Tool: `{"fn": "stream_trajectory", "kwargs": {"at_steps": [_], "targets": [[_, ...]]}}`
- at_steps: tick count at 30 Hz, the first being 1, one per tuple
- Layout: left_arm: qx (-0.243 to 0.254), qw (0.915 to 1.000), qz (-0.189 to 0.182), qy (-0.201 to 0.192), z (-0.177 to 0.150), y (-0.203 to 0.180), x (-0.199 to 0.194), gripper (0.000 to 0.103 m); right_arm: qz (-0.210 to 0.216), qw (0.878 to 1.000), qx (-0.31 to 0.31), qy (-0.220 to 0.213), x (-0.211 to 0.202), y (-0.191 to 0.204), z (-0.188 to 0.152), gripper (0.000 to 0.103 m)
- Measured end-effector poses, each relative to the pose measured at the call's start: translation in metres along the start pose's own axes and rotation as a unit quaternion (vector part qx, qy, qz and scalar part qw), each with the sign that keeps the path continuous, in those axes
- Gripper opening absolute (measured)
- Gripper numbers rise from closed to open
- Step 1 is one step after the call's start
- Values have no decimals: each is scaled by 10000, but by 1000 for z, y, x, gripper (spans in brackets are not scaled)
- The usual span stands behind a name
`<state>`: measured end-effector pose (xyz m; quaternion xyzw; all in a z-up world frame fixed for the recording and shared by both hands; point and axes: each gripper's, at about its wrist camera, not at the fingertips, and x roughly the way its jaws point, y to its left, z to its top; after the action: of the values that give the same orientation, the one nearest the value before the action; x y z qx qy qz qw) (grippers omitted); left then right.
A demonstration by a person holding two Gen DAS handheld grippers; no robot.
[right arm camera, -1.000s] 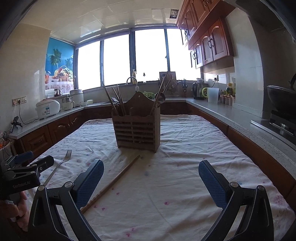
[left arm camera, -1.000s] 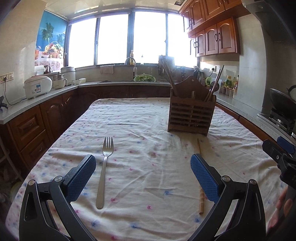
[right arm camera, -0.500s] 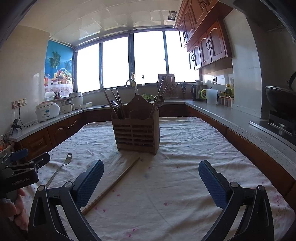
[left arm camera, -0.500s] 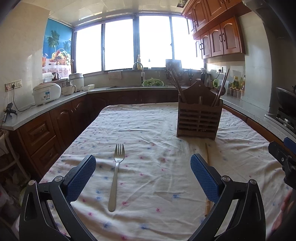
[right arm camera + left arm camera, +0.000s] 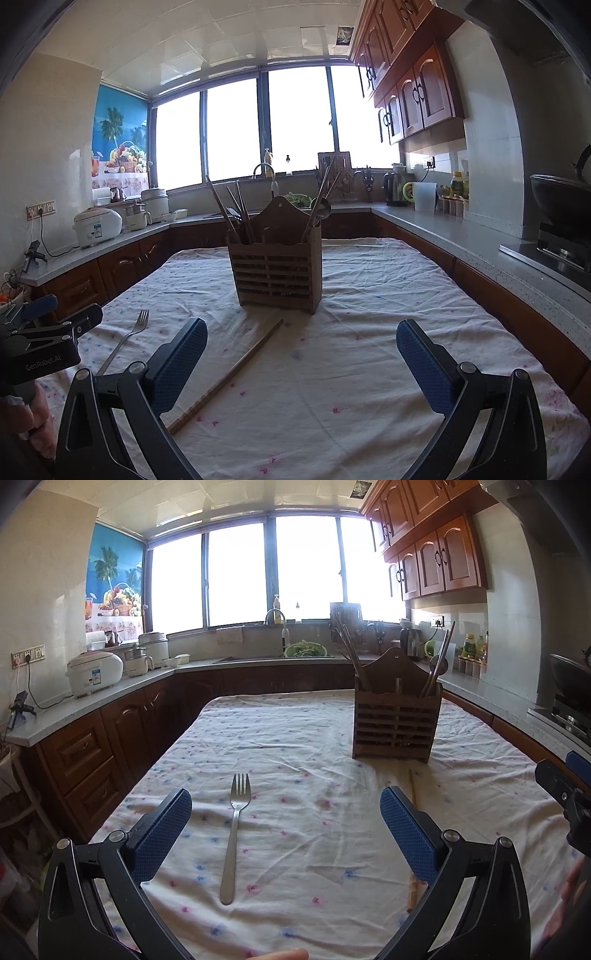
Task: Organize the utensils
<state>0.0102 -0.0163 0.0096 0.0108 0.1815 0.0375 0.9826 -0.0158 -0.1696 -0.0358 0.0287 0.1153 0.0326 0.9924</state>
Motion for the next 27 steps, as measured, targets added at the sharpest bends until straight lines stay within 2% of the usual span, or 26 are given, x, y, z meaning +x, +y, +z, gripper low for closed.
{"fn": "stream_trajectory", "kwargs": {"at_steps": [8, 27], "targets": [[73, 9999, 1, -112, 4, -3, -6, 103, 36, 9999, 18, -145, -5, 0, 5, 103], [130, 9998, -38, -131, 5, -7, -7, 103, 109, 9998, 37, -192, -7, 1, 9, 103]]}}
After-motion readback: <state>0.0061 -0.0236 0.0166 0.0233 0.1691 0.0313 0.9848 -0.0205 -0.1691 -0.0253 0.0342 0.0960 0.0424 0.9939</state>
